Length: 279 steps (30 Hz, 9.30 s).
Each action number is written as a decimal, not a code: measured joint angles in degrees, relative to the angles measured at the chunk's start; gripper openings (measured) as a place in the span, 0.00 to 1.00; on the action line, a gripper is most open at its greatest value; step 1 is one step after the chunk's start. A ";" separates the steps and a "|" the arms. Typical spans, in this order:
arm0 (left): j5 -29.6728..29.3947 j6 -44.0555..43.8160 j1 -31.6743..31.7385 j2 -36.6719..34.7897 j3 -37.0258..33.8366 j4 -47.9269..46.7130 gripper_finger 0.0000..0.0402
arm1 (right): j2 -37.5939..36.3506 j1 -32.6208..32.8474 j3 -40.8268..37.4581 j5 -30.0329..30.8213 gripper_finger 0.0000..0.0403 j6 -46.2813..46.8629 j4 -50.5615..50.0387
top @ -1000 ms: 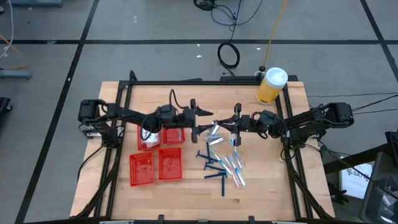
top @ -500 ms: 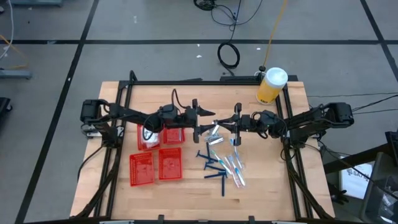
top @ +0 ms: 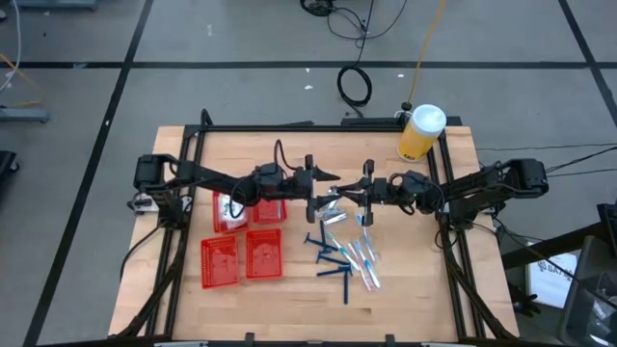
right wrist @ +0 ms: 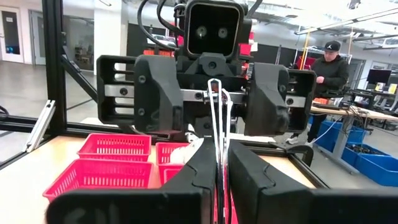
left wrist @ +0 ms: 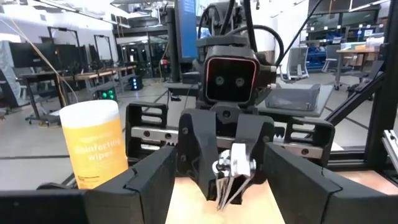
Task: Pick & Place Travel size toiletries
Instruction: Put the silver nail cutter into the top right red basket
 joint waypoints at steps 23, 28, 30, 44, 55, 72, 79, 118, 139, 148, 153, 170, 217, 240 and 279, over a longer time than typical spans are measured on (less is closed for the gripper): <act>-8.64 1.67 0.08 -5.61 -0.05 -14.25 0.09 | -0.46 -2.25 -0.04 3.38 0.25 1.87 -10.93; -15.80 -1.50 -0.07 -14.59 -0.01 -33.41 0.08 | -0.42 -4.41 -0.04 3.36 0.41 3.40 -14.09; -18.09 -7.03 -0.04 -18.03 0.03 -43.87 0.08 | -0.48 -5.28 0.00 3.52 0.46 3.45 -13.98; -22.41 -47.98 -1.02 -22.02 -0.10 -90.54 0.09 | -0.46 -6.84 -0.02 3.06 0.49 3.48 -16.29; -19.84 -49.73 -0.97 -17.03 -0.08 -90.69 0.15 | -0.46 -6.82 -0.02 3.04 0.49 4.92 -16.44; -20.02 -46.26 -0.46 -16.88 -0.05 -92.41 0.66 | -0.46 -7.06 0.05 2.68 0.49 4.66 -23.53; -20.48 -37.76 1.65 -21.28 -0.05 -84.42 0.70 | -0.43 -6.27 4.61 -1.48 0.49 4.00 -43.23; -20.48 -12.67 5.25 -23.62 -0.01 -55.08 0.67 | 13.09 3.46 6.92 -6.18 0.49 3.61 -45.02; -20.48 -12.88 5.20 -23.62 -0.01 -56.13 0.67 | 19.46 4.44 7.34 -3.09 0.42 3.06 -38.39; -20.45 -13.08 5.20 -23.62 -0.05 -57.00 0.67 | 20.76 4.44 7.30 -2.80 0.19 1.67 -37.82; -20.45 -13.25 5.20 -23.62 -0.05 -57.34 0.67 | 20.73 4.33 7.28 -2.70 0.12 0.16 -37.85; -20.45 -13.11 5.20 -23.62 -0.05 -57.39 0.67 | 0.20 -0.80 7.08 0.01 0.12 -6.23 -38.20; -0.66 -6.31 2.88 -6.27 -8.79 3.40 0.67 | 6.23 -7.25 -4.40 -11.77 0.12 8.65 20.59; -1.48 0.98 -1.57 -0.28 0.19 3.91 0.67 | 6.23 -6.19 -3.69 -12.04 0.12 6.88 18.00; -10.42 0.64 -0.42 -9.30 0.21 -17.80 0.07 | 6.20 -5.50 -1.57 -4.59 0.56 8.43 5.95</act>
